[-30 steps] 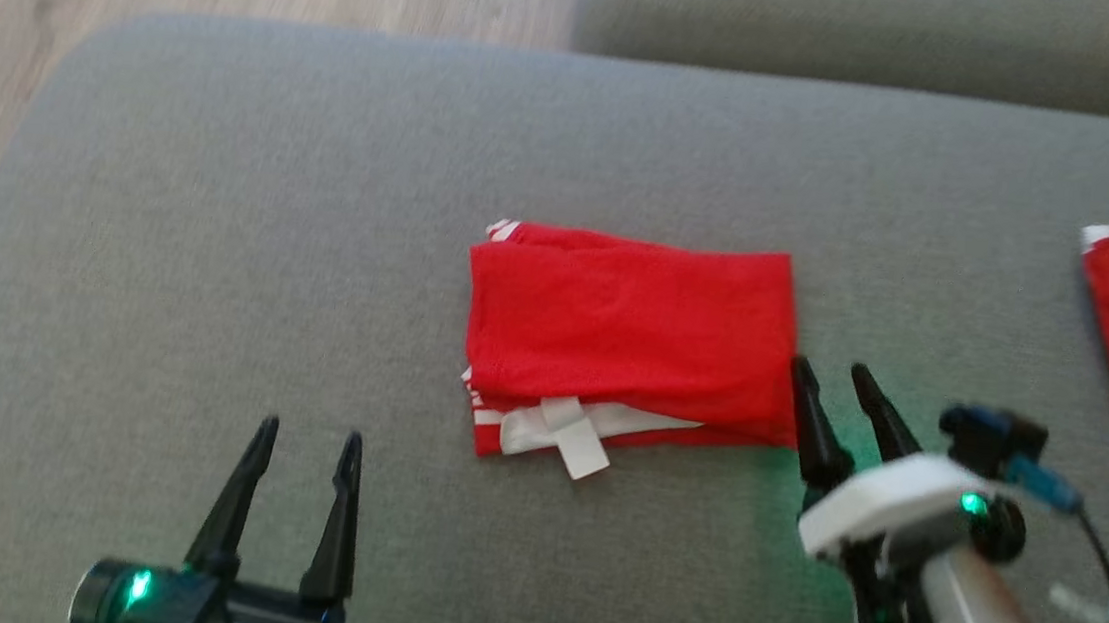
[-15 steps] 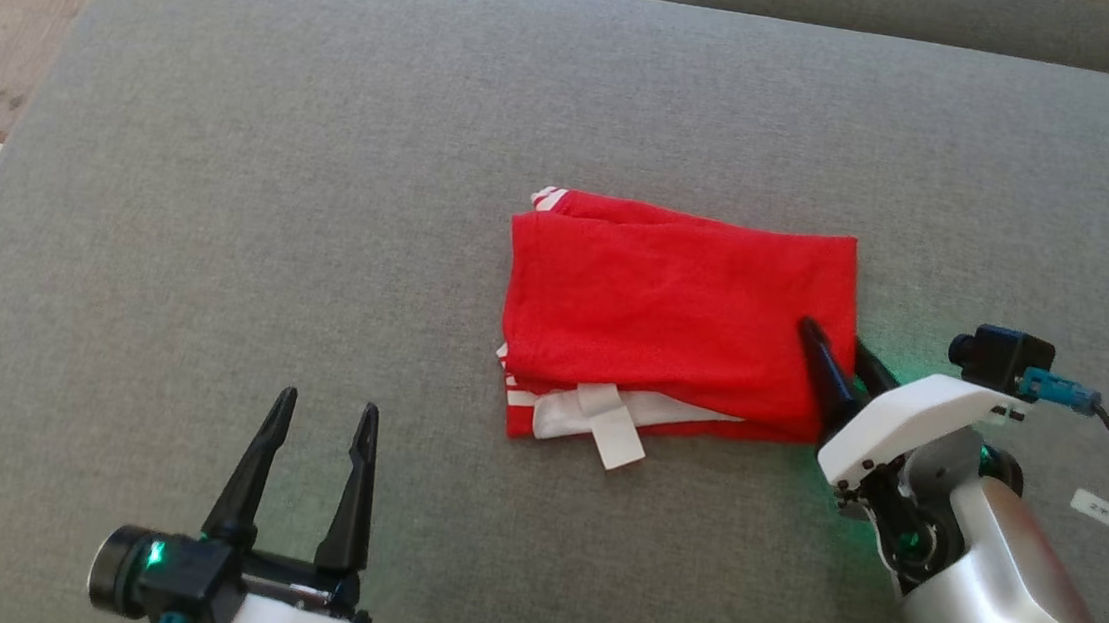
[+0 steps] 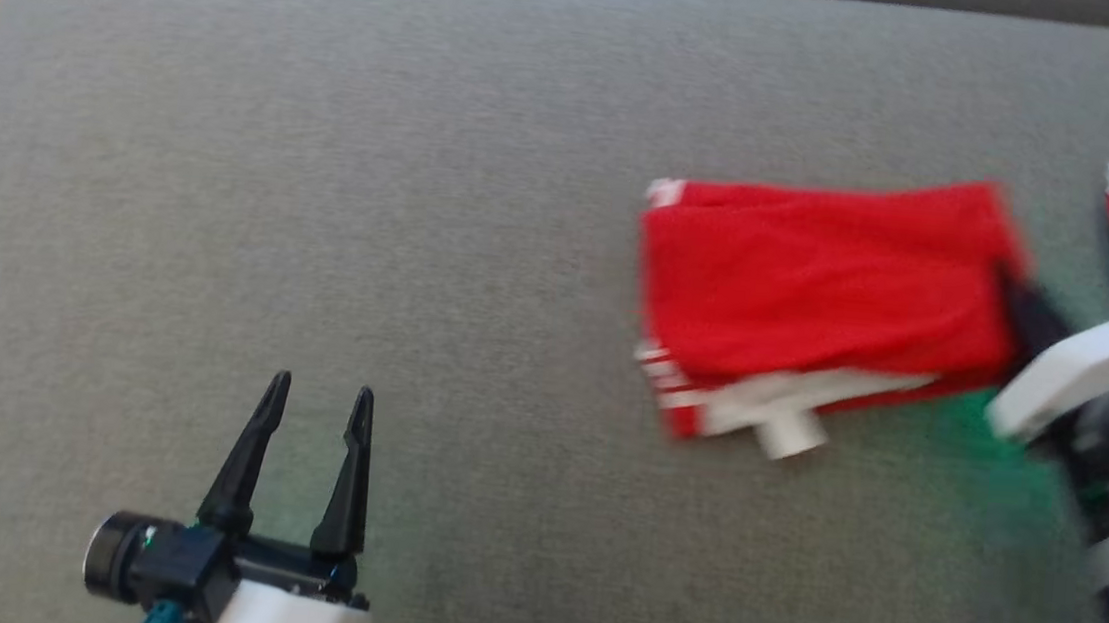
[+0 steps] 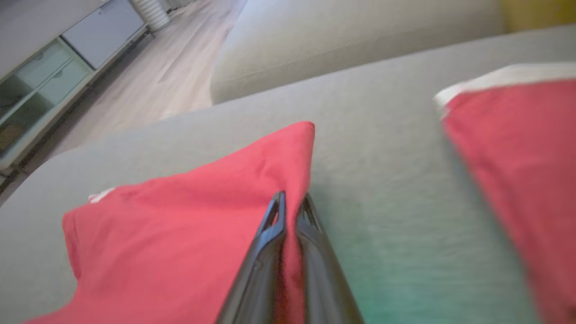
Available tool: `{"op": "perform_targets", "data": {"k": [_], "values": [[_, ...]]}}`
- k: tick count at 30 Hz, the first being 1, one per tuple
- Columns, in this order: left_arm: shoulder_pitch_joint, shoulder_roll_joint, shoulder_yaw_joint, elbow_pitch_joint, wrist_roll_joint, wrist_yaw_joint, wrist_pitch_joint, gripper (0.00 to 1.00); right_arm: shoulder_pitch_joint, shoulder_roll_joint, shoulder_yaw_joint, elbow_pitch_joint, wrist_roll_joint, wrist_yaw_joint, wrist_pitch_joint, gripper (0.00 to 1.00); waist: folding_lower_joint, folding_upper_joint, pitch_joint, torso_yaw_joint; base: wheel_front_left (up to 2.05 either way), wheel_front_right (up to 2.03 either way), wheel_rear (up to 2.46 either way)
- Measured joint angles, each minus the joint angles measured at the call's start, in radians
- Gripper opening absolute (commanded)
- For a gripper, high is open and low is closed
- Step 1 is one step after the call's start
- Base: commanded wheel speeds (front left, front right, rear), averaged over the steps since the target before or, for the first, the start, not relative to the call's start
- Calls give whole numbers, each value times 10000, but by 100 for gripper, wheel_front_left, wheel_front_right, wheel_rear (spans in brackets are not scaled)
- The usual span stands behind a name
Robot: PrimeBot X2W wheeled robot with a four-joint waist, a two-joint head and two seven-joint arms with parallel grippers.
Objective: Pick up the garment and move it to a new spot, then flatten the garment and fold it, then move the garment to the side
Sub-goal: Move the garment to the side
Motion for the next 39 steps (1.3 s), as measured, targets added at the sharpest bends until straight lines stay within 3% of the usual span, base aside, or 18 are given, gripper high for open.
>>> {"op": "perform_targets", "data": {"k": [9,13,14,15,19,23,30,35,39], "values": [[-624,-23,46,27,-219,-303,-2,100,-891,-2046,-1906,-1348,-876,0,1210,0,1,0,598,-559,0,0,0],[-784,-29,284,33,-418,-343,-2,100,-881,-2447,-2968,-2182,-1411,0,1965,0,1,0,806,-577,0,0,0],[-801,-29,314,48,-441,-349,-2,100,-863,-2487,-3225,-2372,-1580,0,2105,39,1,0,839,-559,0,0,0],[-820,-29,318,69,-489,-353,-2,100,-830,-2506,-3457,-2571,-1778,0,2236,100,1,0,863,-536,0,0,0],[-982,-31,336,134,-502,-430,-2,100,-453,-2343,-4345,-3475,-2752,0,2303,100,1,0,827,-449,0,0,0],[-981,-33,332,203,-499,-439,-2,100,120,-1442,-4429,-4153,-3816,0,2125,100,0,0,589,-372,0,0,0],[-886,-33,309,222,-481,-420,-2,100,1237,564,-2861,-4226,-4180,0,1195,100,-1,0,-143,-182,0,0,0],[-476,-31,265,274,-397,-196,-2,100,1994,1868,-2075,-3310,-3923,0,-238,100,-2,0,-853,21,0,0,0],[51,-31,146,366,-412,52,-2,100,2871,2483,-1383,-2545,-3662,0,-1753,100,-2,1,-1464,211,0,0,0]]}}
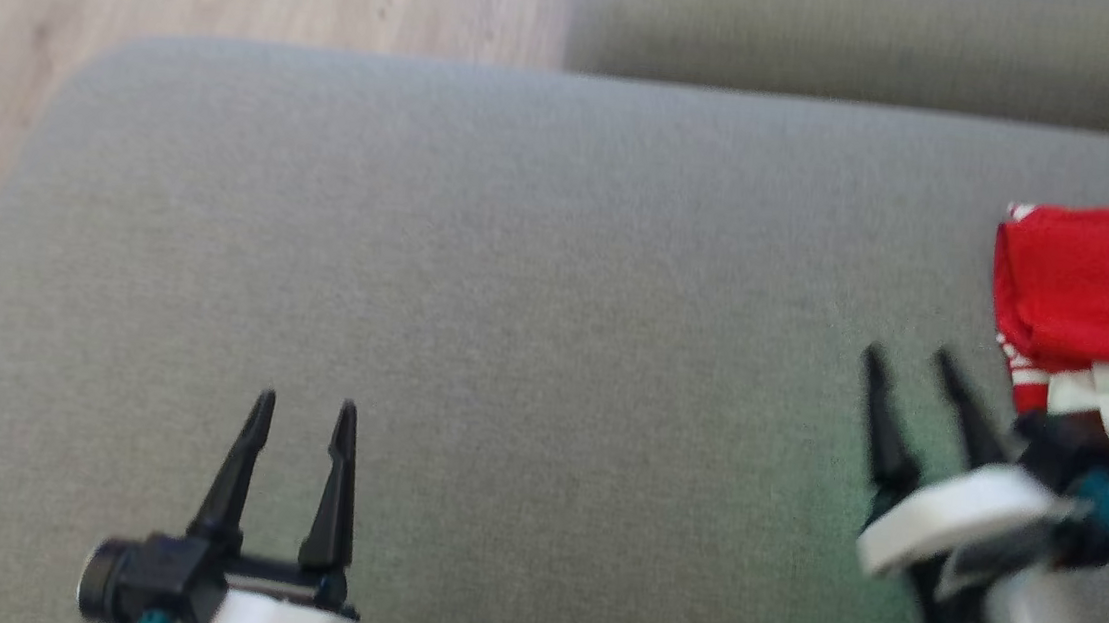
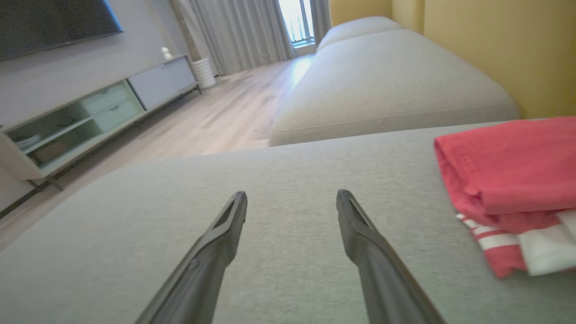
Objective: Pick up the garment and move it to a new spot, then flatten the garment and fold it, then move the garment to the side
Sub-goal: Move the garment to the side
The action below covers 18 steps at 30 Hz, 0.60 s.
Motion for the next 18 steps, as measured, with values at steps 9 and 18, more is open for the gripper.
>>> {"op": "perform_targets", "data": {"k": [9,18], "values": [[1074,8,-4,-295,0,334,0,100,1168,178,1151,217,-127,0,-2311,100,-1,0,-1071,161,0,0,0],[1621,23,113,-809,56,403,0,100,3162,581,604,-1250,-1267,0,-2341,100,1,0,-1419,-28,0,0,0]]}}
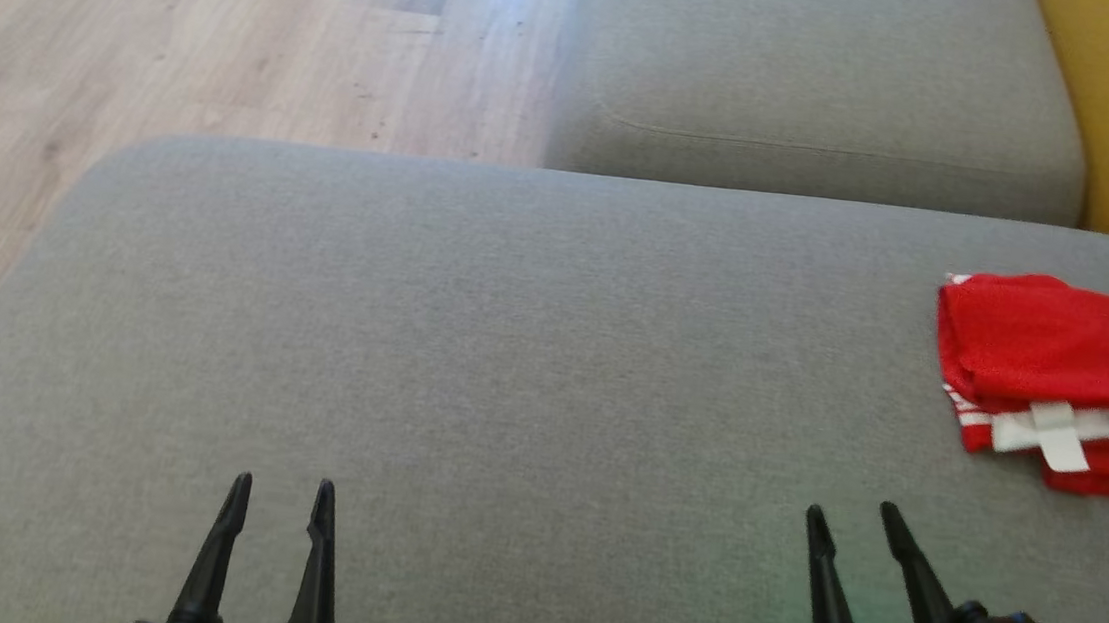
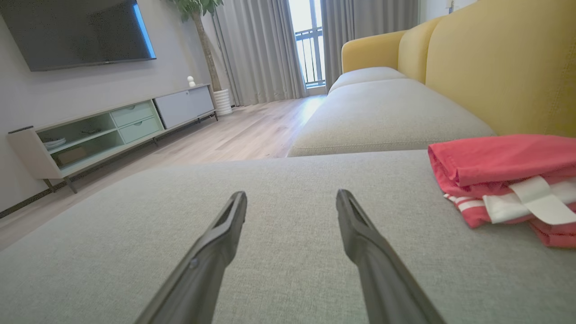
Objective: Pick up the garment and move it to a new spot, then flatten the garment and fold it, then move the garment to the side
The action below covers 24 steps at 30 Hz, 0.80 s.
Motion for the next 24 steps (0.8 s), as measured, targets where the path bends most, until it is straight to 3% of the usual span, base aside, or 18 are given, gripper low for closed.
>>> {"op": "perform_targets", "data": {"k": [12,13,18,24], "values": [[104,2,4,-38,63,-6,0,100,18,31,-27,-203,98,0,0,100,1,0,-71,-456,0,0,0],[101,-4,4,13,61,-4,4,0,30,31,-21,-159,132,0,2,0,1,0,-77,-480,0,0,0],[255,-10,-6,849,38,-6,56,0,380,31,-8,665,146,0,44,0,1,0,-72,-494,0,0,0],[309,-2,4,947,-667,-12,153,0,453,31,-38,704,813,0,140,0,1,0,-30,-540,0,0,0]]}}
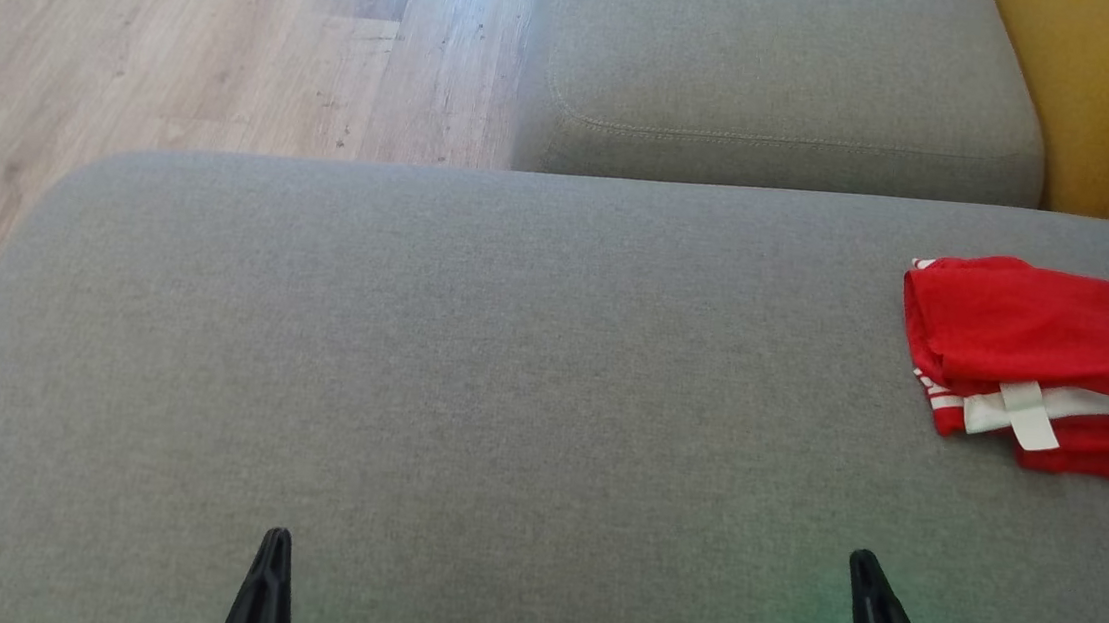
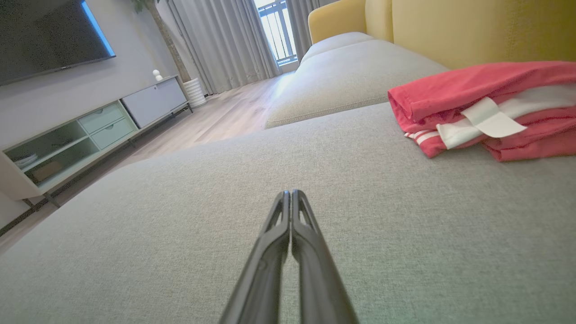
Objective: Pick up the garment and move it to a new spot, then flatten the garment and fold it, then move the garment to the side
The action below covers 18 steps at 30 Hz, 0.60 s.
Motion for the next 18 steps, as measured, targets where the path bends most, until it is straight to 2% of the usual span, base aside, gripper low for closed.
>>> {"op": "perform_targets", "data": {"k": [18], "values": [[-402,38,98,293,-2328,-167,424,0,-337,-17,-221,25,2234,0,433,0,0,0,122,-144,0,0,0]]}}
